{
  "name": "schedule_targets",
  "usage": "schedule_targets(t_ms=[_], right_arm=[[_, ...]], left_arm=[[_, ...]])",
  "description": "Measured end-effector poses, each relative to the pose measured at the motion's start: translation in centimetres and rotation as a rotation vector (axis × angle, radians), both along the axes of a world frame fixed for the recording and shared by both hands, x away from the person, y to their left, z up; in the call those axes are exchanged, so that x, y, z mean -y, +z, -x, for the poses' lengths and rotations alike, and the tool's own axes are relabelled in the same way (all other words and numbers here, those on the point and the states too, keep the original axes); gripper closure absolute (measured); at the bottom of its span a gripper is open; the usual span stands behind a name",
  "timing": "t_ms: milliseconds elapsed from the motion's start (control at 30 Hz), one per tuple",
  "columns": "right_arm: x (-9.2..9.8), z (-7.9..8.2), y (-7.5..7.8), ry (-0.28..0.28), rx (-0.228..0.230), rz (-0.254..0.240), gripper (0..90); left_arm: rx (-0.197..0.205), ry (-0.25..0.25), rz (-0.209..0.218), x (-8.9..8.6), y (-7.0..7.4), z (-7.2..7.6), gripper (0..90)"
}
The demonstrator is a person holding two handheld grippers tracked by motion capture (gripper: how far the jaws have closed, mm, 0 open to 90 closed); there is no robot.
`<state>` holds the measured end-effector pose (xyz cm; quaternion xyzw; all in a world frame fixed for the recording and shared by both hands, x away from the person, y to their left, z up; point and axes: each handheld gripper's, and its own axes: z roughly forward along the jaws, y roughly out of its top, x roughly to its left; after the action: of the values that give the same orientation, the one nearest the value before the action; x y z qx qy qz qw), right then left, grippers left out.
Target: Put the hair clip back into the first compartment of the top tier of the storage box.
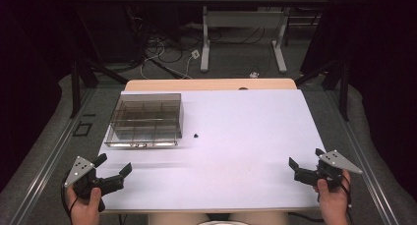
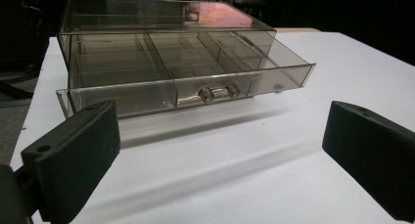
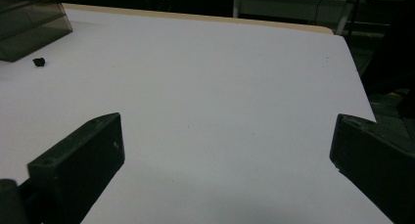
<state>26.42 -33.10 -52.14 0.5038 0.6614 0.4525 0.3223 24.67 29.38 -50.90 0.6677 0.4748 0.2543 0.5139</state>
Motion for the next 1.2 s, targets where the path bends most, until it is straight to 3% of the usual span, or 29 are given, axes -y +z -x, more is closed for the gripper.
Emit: schedule_targets(t_ms=[333, 367, 433, 600, 867, 900, 1200], right_arm=[[-0.3, 0.0, -0.1, 0.01, 0.002, 0.006, 0.0], [-0.4, 0.0, -0.1, 0.014, -0.004, 0.006, 0.0], [-0.5, 0.0, -0.1, 0.015, 0.001, 0.003, 0.0], [-0.7, 0.0, -0.2, 0.015, 0.006, 0.005, 0.0], [-0.8, 0.1, -0.2, 0.02, -0.027, 0.007, 0.0], [-0.8, 0.0, -0.3, 0.027, -0.009, -0.002, 0.0], [-0.8, 0.1, -0.2, 0.032, -0.016, 0.013, 0.0]], left_arm=[[0.0, -0.017, -0.014, 1.0, 0.6, 0.0, 1.0], [0.001, -0.023, -0.004, 1.3, 0.7, -0.1, 1.0], [0.011, -0.04, -0.034, 2.3, 1.1, -0.4, 1.0], [0.017, -0.077, -0.062, 4.0, 1.7, -0.9, 0.5], [0.005, -0.117, -0.06, 6.2, 2.1, -1.8, 0.5], [0.005, -0.117, -0.06, 6.2, 2.1, -1.8, 0.5], [0.004, -0.17, -0.082, 8.9, 2.9, -3.0, 0.5]])
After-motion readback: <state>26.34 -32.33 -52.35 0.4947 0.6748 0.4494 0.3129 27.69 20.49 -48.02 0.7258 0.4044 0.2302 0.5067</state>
